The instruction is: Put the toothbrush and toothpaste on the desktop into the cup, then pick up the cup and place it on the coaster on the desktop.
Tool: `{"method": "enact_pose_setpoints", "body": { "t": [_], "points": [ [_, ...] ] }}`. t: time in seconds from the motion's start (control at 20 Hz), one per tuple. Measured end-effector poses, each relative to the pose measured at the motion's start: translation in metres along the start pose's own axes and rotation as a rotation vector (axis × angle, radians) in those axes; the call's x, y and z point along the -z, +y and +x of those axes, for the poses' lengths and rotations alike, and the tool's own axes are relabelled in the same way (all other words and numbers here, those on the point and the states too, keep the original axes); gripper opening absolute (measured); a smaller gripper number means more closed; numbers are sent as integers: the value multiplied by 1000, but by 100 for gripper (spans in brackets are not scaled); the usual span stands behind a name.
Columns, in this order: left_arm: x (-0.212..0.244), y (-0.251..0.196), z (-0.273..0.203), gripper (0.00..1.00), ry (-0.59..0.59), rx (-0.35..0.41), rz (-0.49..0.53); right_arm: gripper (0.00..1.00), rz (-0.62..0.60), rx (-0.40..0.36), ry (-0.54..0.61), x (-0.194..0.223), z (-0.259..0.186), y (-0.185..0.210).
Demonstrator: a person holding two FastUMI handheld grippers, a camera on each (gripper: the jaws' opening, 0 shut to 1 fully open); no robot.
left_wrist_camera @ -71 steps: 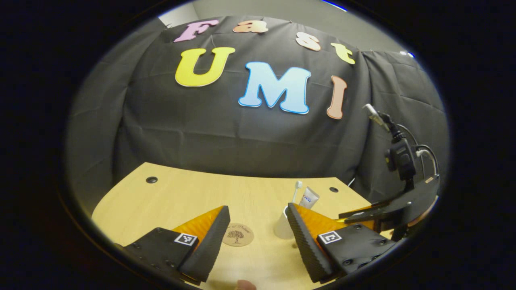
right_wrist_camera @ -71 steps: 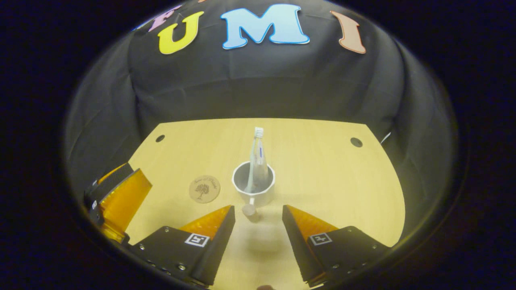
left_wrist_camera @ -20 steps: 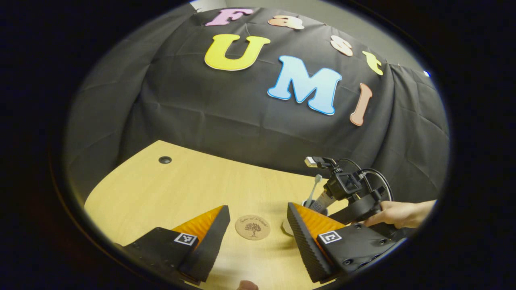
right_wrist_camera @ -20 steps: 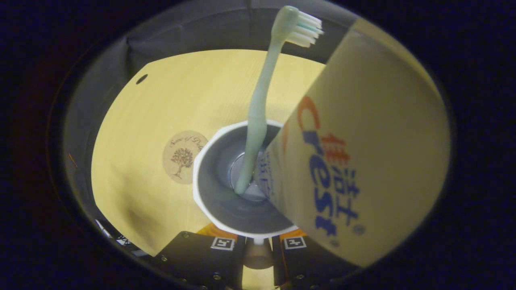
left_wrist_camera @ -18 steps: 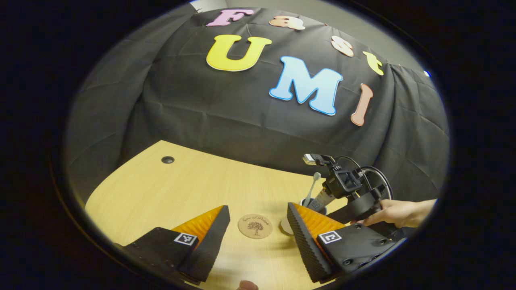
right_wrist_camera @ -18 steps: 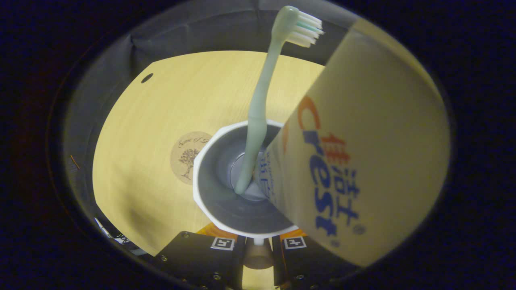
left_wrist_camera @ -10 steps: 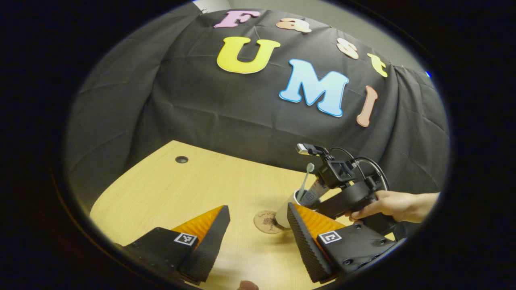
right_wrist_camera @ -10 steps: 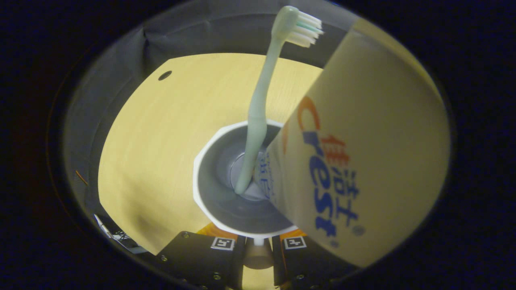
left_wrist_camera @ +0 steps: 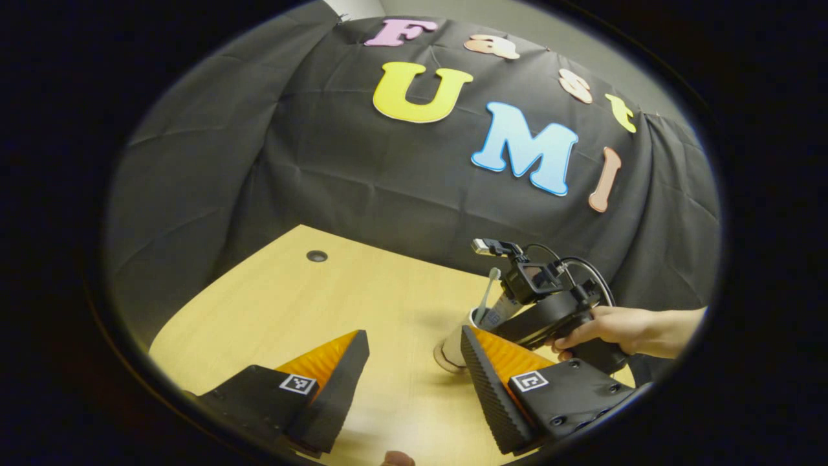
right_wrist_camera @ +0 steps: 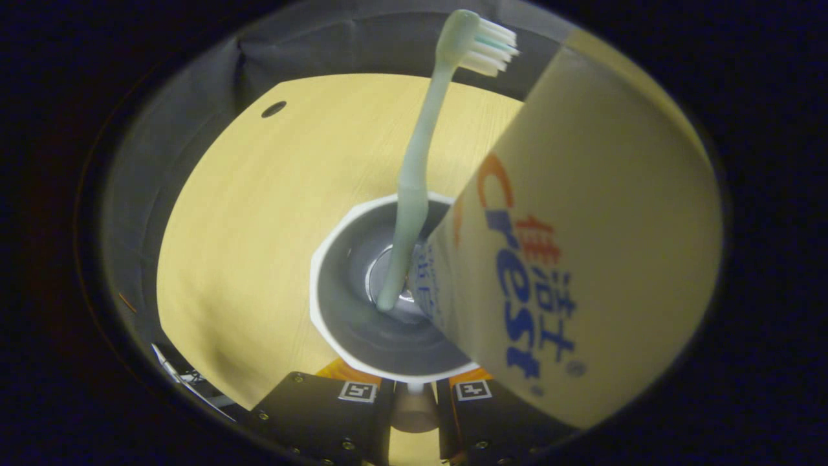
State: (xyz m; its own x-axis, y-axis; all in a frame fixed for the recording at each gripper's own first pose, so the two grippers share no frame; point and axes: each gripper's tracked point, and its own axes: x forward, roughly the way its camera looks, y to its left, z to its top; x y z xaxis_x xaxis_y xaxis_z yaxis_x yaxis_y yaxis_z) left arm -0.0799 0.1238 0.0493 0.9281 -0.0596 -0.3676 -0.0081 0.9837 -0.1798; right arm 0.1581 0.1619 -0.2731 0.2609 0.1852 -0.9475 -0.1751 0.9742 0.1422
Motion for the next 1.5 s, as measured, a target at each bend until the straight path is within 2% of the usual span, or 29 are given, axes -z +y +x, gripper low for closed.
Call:
{"method": "enact_pose_setpoints", "body": {
  "t": [0.3,0.4,0.5,0.65,0.7,0.75,0.85,1.25,1.4,1.5],
  "points": [
    [0,-2,-1,94,-1,-3,-12,30,-18,-4,-2,3,-6,0],
    [0,-4,-3,94,-2,-4,-14,34,-19,-4,-11,2,-9,-4],
    [1,-6,-4,93,-3,-6,-13,56,-21,-9,-36,-1,-20,-4],
    [1,-11,-3,93,-3,-7,-14,80,-30,-20,-87,-2,-42,-8],
    [1,-16,-2,93,-3,-4,-13,84,-36,-13,-109,-1,-48,-12],
    [1,-20,-2,93,-5,-5,-8,84,-41,-11,-132,-2,-57,-13],
    [-2,-29,-2,93,-17,-1,3,93,-46,-12,-179,0,-72,-18],
    [-16,-86,2,94,-67,38,37,92,21,-31,-415,38,-157,-47],
    [-28,-112,0,94,-112,43,41,91,71,5,-526,57,-192,-71],
    [-34,-127,-2,93,-143,41,62,92,88,57,-620,67,-214,-94]
  ]
}}
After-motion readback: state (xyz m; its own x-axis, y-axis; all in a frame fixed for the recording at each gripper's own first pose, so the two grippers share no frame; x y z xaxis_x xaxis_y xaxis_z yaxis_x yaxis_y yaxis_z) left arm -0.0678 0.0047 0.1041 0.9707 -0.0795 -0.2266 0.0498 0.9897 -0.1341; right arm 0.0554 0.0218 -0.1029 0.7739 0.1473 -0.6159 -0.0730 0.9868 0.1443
